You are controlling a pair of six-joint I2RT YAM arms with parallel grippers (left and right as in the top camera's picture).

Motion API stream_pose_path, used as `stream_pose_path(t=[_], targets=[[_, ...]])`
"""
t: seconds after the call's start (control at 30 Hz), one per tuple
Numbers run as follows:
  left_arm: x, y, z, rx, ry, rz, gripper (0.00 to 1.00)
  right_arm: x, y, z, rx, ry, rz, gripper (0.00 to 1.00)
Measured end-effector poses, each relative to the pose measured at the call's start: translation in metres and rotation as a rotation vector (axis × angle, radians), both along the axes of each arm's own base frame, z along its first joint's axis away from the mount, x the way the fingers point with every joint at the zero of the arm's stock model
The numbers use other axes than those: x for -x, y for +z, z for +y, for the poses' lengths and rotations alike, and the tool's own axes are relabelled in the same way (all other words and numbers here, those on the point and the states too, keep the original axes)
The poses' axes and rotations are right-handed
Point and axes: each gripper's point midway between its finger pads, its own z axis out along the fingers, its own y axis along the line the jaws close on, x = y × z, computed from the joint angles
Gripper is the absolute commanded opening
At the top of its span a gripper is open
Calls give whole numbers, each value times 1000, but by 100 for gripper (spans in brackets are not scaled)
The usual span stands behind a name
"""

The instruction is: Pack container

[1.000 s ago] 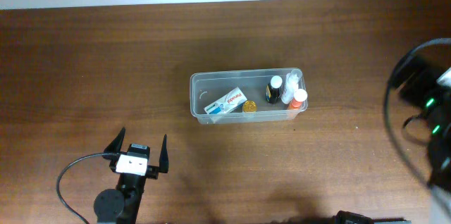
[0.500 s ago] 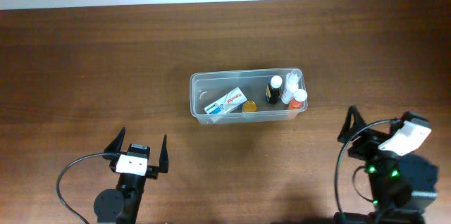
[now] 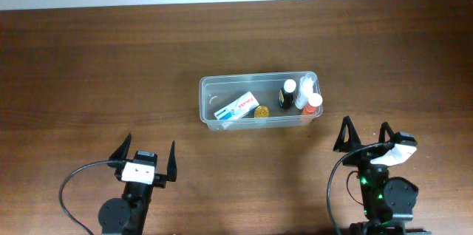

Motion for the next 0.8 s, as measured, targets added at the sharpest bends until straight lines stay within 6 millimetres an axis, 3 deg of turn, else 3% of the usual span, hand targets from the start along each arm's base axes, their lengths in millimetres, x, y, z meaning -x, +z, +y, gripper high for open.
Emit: stream_pose_path(t=[0.17,0.3,0.53,0.8], targets=[[0,0,0,0,0,0,99,5,-6,2,-8,11,-10,98],[0,0,0,0,0,0,99,9,1,4,-6,17,-44,98],[0,0,0,0,0,0,99,9,-24,4,-15,19,56,98],[0,0,0,0,0,0,100,9,-25,6,27,27,61,98]])
